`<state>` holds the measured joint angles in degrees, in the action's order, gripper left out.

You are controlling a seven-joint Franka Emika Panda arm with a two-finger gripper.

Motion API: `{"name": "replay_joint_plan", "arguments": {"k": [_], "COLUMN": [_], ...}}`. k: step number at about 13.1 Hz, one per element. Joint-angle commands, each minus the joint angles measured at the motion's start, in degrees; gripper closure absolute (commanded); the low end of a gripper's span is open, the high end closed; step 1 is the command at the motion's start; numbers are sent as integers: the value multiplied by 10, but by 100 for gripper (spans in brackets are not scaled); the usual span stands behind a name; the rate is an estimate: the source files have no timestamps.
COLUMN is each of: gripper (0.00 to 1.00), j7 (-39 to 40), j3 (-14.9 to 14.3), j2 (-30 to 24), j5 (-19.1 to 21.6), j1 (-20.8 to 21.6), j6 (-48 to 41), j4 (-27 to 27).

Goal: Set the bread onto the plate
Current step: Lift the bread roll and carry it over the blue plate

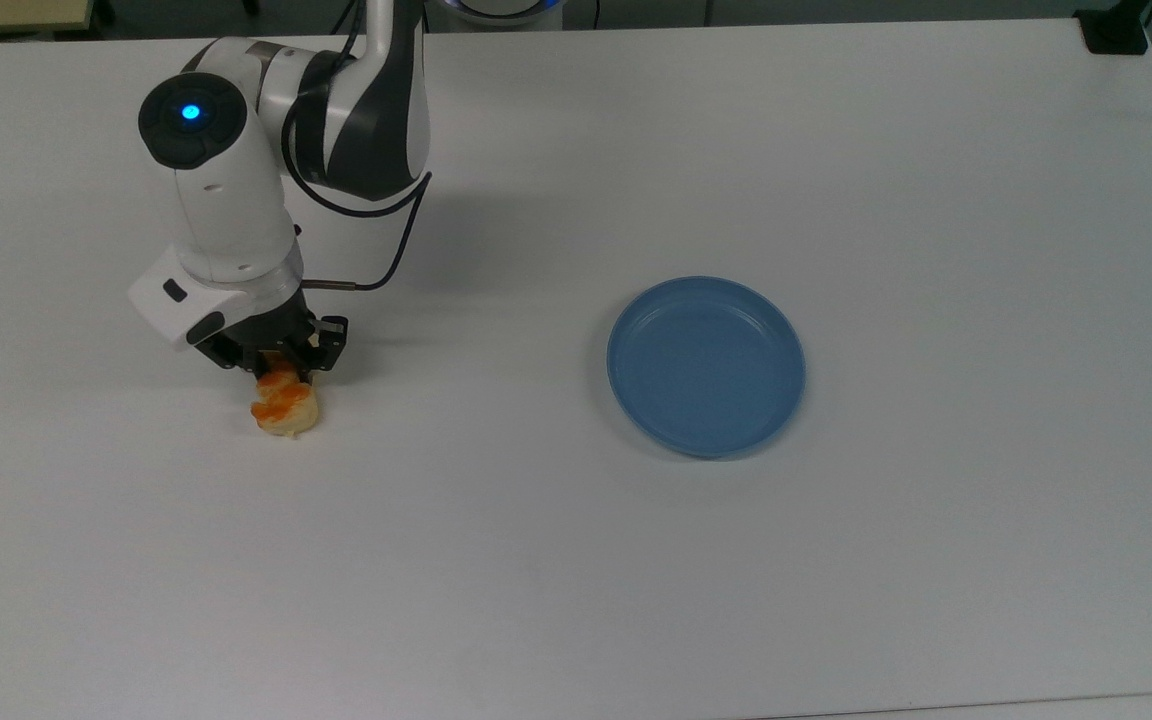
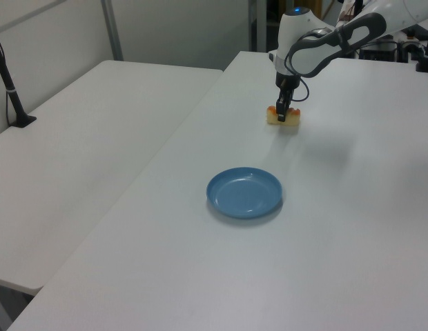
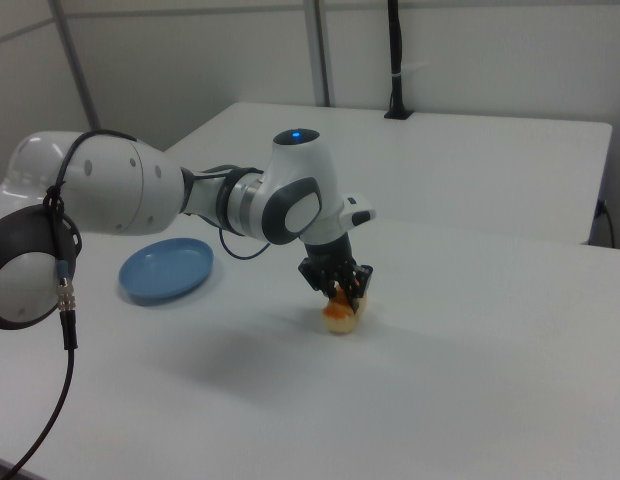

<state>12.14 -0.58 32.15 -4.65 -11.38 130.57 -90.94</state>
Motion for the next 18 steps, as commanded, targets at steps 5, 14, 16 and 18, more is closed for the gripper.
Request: {"name": "replay_joint_plan", "arguments": {"k": [5,14,16,18], "gripper": [62,62,61,53], "j7": [-156,-417,-419,-419], "j3": [12,12,12,12], "j2": [-99,-33,-19,-11], "j5": [3,4,3,1], "j1": [173,313,321,321], "j6": [-117,-75,-48,-29], "j4": [-14,21,21,21]}}
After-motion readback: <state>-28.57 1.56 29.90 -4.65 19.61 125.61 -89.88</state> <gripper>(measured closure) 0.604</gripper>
